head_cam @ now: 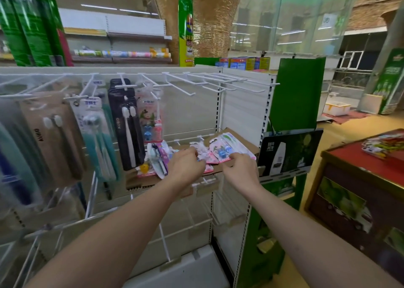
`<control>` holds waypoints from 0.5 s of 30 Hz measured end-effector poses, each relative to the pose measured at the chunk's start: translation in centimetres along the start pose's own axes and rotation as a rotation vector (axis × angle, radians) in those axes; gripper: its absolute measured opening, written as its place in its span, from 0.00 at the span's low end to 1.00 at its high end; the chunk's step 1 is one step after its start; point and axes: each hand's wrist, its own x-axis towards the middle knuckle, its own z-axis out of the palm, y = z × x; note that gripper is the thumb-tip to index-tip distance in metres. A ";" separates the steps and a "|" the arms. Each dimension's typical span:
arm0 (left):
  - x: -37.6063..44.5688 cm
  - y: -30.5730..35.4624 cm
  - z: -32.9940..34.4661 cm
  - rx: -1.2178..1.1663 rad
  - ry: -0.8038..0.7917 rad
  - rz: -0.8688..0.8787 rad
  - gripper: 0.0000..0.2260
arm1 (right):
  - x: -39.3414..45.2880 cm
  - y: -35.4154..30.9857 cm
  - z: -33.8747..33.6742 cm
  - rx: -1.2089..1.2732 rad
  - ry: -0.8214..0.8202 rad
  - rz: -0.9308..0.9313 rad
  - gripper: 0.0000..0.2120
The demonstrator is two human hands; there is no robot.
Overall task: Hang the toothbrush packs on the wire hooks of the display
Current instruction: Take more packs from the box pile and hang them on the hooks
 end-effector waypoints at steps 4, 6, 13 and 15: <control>3.9 0.6 0.7 0.063 -0.061 -0.073 0.18 | 3.6 0.3 0.2 -0.186 0.006 -0.037 0.23; 5.7 0.6 1.2 0.082 -0.089 -0.082 0.18 | 5.6 0.7 0.6 -0.281 0.015 -0.049 0.23; 10.8 -0.1 3.9 0.158 -0.200 -0.124 0.28 | 11.8 1.7 1.8 -0.456 -0.014 0.047 0.23; 11.8 -0.1 4.5 0.215 -0.216 -0.089 0.31 | 12.5 2.2 2.3 -0.495 -0.017 0.082 0.21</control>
